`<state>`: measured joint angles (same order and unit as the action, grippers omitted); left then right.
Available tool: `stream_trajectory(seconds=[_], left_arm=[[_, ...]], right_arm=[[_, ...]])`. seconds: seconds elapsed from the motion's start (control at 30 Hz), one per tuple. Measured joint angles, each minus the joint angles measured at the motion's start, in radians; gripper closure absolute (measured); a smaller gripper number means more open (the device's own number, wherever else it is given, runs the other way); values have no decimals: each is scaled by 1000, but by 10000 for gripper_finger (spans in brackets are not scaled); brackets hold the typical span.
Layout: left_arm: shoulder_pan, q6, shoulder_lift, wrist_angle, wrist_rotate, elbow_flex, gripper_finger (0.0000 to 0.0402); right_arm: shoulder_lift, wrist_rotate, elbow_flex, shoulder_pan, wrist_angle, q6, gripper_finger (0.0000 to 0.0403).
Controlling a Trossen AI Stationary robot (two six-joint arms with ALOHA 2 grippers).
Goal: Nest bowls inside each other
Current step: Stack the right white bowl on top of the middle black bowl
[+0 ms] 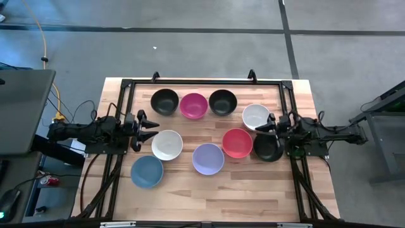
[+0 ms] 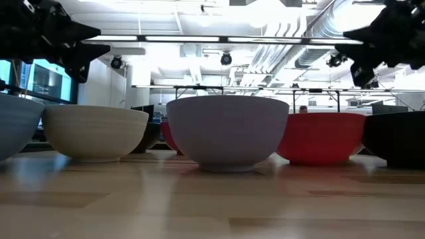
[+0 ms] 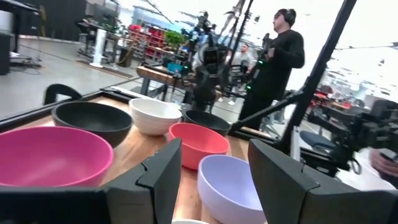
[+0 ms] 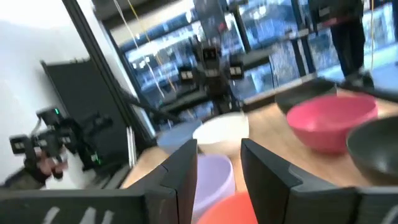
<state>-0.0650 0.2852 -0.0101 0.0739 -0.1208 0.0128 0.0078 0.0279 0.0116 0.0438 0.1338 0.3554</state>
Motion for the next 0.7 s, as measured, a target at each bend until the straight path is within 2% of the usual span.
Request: stream_trajectory(seconds=[0.13,0.27,0.43,0.53,0.7], left_arm=[[0,0,0,1,-19,0,229],[1,-7,0,1,1,0,229],[1,-71,0,1,56,0,229],[1,-105,0,0,80,0,229],[1,-170,0,-3,91,0,229]], right_arm=[[0,-6,0,0,71,1,289],[0,-9,0,0,93,-97,289],[0,100,0,-4,47,-74,289],[1,162,30,-35,-83,9,289],[35,269,159,-134,-378,143,289]])
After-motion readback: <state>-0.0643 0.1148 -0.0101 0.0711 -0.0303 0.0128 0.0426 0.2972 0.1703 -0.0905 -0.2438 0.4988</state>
